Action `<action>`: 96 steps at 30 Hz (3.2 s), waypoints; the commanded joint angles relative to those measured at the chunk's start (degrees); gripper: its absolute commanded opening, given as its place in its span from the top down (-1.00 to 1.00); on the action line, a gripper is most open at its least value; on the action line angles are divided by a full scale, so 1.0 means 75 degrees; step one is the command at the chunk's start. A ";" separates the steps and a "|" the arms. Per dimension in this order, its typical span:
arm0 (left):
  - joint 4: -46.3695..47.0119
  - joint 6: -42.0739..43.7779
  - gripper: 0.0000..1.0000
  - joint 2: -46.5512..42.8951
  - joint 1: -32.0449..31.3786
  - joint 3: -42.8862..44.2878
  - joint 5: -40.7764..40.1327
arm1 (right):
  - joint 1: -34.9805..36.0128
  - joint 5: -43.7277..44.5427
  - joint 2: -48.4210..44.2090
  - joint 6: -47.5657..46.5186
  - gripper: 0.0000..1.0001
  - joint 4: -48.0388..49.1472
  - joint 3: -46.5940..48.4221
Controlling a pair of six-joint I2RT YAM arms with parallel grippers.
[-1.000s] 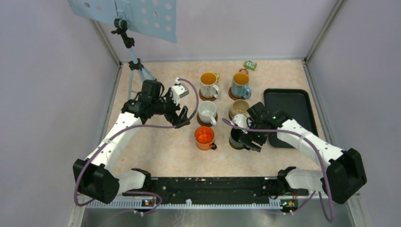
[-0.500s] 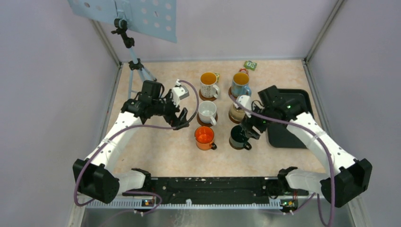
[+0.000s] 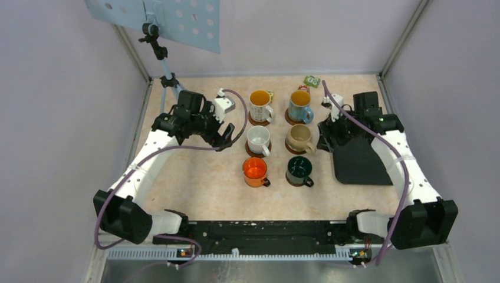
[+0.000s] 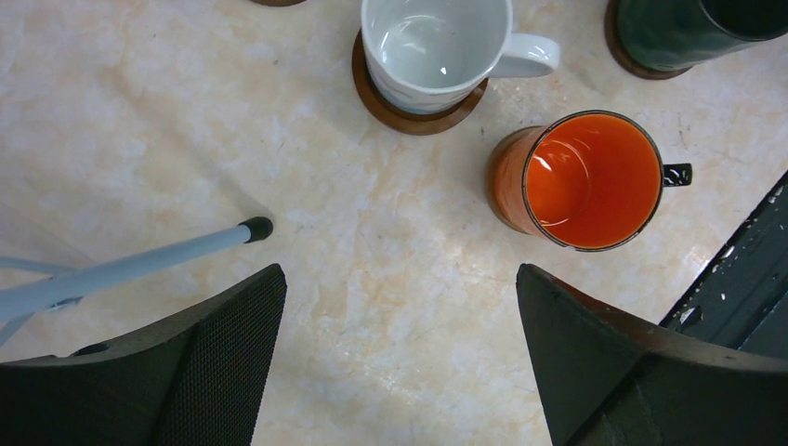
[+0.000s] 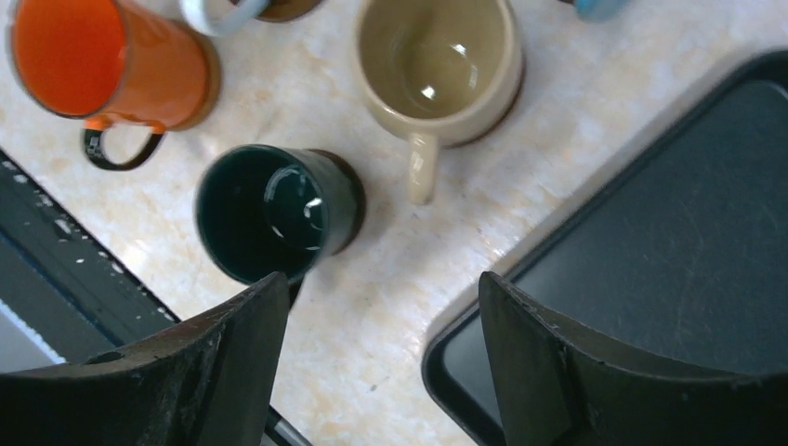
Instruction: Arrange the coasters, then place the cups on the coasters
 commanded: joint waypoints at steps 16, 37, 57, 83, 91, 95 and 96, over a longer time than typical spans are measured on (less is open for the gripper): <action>-0.0016 -0.0600 -0.97 -0.0111 -0.0017 0.0032 -0.0452 | -0.2020 0.0946 0.2409 -0.0388 -0.23 0.1720 -0.0440; 0.0280 -0.0451 -0.98 -0.0106 -0.0014 -0.0484 -0.0816 | -0.1273 0.1266 0.4909 0.0646 0.31 0.3125 0.0492; 0.0359 -0.0461 -0.97 0.0042 -0.0022 -0.0479 -0.0834 | -0.1157 0.1030 0.5631 0.0937 0.43 0.3312 0.1206; 0.0811 -0.1408 -0.97 0.0241 -0.0012 0.0071 -0.2586 | -0.1156 -0.0438 0.0720 0.0718 -0.75 0.1055 0.0591; 0.1021 -0.1514 -0.97 0.0674 0.0020 -0.0196 -0.2625 | -0.1156 -0.0832 -0.0459 0.0890 -0.75 0.1141 -0.0630; 0.1202 -0.1628 -0.97 0.0603 0.0088 -0.0418 -0.2505 | -0.1156 -0.0921 -0.0595 0.1017 -0.75 0.1415 -0.1083; 0.1208 -0.1646 -0.97 0.0586 0.0107 -0.0434 -0.2511 | -0.1156 -0.0926 -0.0622 0.1053 -0.75 0.1468 -0.1126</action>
